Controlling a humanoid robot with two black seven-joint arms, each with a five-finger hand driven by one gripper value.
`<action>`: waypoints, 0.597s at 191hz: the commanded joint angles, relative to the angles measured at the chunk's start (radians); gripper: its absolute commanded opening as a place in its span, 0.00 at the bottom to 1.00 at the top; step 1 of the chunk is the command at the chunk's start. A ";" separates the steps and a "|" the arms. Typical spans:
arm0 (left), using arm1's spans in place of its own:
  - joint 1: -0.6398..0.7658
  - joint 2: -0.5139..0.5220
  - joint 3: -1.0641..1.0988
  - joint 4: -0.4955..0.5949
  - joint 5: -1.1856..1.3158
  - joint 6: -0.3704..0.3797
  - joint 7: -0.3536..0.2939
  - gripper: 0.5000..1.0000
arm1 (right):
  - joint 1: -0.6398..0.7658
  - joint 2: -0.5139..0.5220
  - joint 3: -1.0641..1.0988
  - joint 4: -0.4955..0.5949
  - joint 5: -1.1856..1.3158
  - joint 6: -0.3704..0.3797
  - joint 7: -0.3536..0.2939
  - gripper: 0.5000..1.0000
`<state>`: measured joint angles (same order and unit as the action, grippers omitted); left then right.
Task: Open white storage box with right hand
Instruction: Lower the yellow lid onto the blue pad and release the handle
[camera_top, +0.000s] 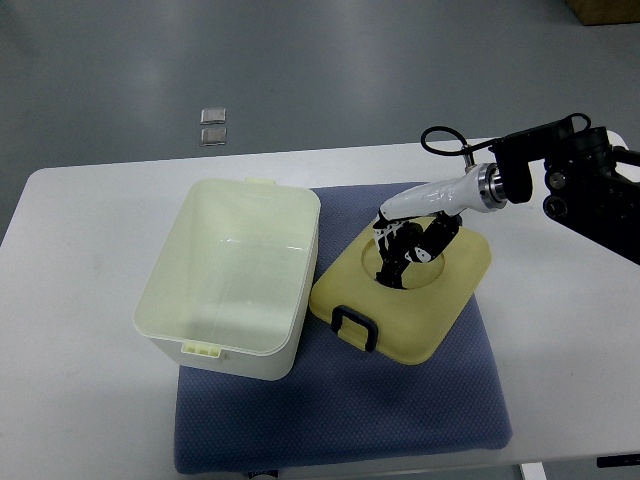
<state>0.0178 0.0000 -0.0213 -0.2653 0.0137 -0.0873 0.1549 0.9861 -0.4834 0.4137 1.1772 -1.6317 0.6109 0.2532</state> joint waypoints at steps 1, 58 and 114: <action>0.001 0.000 0.000 0.000 0.000 0.000 0.000 1.00 | -0.037 0.016 0.000 -0.007 0.001 -0.003 -0.002 0.16; 0.001 0.000 0.004 0.000 0.000 0.000 0.000 1.00 | -0.066 0.016 0.040 -0.047 0.032 -0.031 -0.002 0.87; -0.001 0.000 0.007 -0.002 0.000 0.000 0.000 1.00 | -0.040 -0.060 0.108 -0.110 0.289 0.000 -0.014 0.87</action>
<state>0.0176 0.0000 -0.0144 -0.2662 0.0140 -0.0873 0.1549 0.9310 -0.5130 0.5031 1.1012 -1.4413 0.6096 0.2411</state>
